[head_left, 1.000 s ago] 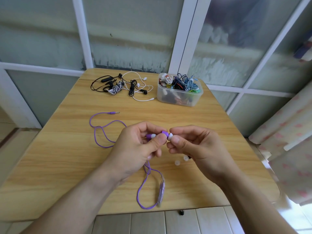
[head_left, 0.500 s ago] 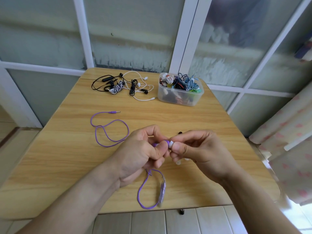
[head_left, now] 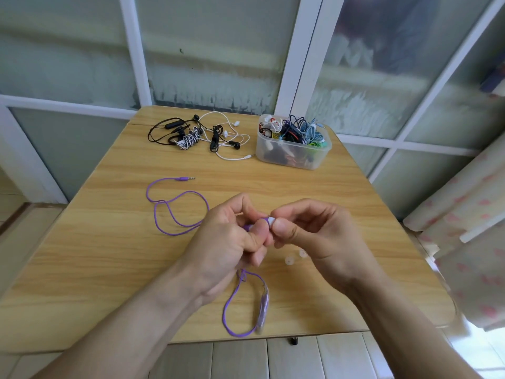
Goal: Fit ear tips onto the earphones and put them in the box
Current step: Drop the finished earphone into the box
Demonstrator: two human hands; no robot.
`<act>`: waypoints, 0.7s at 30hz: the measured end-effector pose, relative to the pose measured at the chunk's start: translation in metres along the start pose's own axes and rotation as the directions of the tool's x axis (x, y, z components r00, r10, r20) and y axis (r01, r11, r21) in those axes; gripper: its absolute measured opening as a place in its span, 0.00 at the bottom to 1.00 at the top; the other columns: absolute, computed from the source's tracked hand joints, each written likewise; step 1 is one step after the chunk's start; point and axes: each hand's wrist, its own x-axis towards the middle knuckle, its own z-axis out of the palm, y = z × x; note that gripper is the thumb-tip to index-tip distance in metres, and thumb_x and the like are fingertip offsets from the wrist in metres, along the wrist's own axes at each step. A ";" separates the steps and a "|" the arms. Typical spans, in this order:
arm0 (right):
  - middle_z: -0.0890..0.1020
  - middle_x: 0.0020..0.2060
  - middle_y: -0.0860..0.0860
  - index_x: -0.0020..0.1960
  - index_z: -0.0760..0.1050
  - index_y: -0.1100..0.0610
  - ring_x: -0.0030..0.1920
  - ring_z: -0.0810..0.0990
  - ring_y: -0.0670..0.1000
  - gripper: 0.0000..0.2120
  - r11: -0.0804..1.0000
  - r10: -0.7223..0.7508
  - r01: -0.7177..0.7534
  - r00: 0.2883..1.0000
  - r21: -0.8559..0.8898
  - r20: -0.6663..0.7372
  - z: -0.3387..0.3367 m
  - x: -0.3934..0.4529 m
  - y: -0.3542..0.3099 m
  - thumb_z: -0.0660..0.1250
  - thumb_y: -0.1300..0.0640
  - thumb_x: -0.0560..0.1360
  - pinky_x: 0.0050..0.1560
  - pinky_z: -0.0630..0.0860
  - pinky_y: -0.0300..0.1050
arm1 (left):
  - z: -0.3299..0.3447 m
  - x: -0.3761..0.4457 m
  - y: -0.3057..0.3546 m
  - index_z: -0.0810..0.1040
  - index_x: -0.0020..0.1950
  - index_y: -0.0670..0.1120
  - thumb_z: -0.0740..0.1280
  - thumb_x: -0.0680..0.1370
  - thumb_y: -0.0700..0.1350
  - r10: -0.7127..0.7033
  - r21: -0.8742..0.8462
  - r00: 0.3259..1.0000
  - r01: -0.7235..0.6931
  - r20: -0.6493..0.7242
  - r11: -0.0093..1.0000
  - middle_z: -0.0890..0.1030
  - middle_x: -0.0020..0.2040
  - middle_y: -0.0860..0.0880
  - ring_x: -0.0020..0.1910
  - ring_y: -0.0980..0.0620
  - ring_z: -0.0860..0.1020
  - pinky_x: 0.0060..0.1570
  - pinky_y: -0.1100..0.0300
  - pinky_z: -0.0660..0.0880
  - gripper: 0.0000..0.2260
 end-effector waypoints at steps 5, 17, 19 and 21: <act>0.84 0.33 0.58 0.41 0.81 0.64 0.32 0.80 0.51 0.06 0.989 -0.073 0.085 0.992 -0.121 0.101 -0.008 0.000 -0.008 0.74 0.63 0.66 0.33 0.74 0.34 | -0.003 0.000 0.003 0.67 0.39 0.44 0.61 0.76 0.28 -0.123 -0.065 0.987 0.130 0.105 0.989 0.72 0.30 0.43 0.20 0.54 0.65 0.25 0.61 0.51 0.13; 0.83 0.39 0.51 0.44 0.84 0.60 0.40 0.83 0.50 0.03 0.777 -0.391 0.439 0.898 -0.452 0.200 -0.016 0.001 -0.008 0.75 0.64 0.70 0.43 0.76 0.40 | -0.001 0.004 0.005 0.68 0.37 0.43 0.63 0.70 0.33 -0.298 -0.176 0.940 0.326 0.167 0.929 0.72 0.31 0.43 0.20 0.56 0.64 0.17 0.68 0.52 0.07; 0.84 0.40 0.48 0.46 0.85 0.57 0.42 0.83 0.49 0.03 0.758 -0.381 0.417 0.907 -0.502 0.179 -0.015 0.002 -0.008 0.74 0.62 0.72 0.43 0.77 0.40 | 0.000 0.004 0.004 0.69 0.38 0.42 0.63 0.70 0.34 -0.274 -0.225 0.953 0.298 0.131 0.928 0.72 0.33 0.44 0.21 0.56 0.65 0.19 0.67 0.52 0.05; 0.84 0.41 0.48 0.47 0.85 0.57 0.43 0.83 0.50 0.04 0.779 -0.349 0.373 0.926 -0.504 0.145 -0.016 0.001 -0.007 0.74 0.62 0.73 0.44 0.77 0.40 | 0.002 0.005 0.002 0.71 0.41 0.41 0.64 0.70 0.36 -0.250 -0.221 0.964 0.265 0.092 0.939 0.73 0.33 0.44 0.22 0.55 0.67 0.20 0.66 0.54 0.03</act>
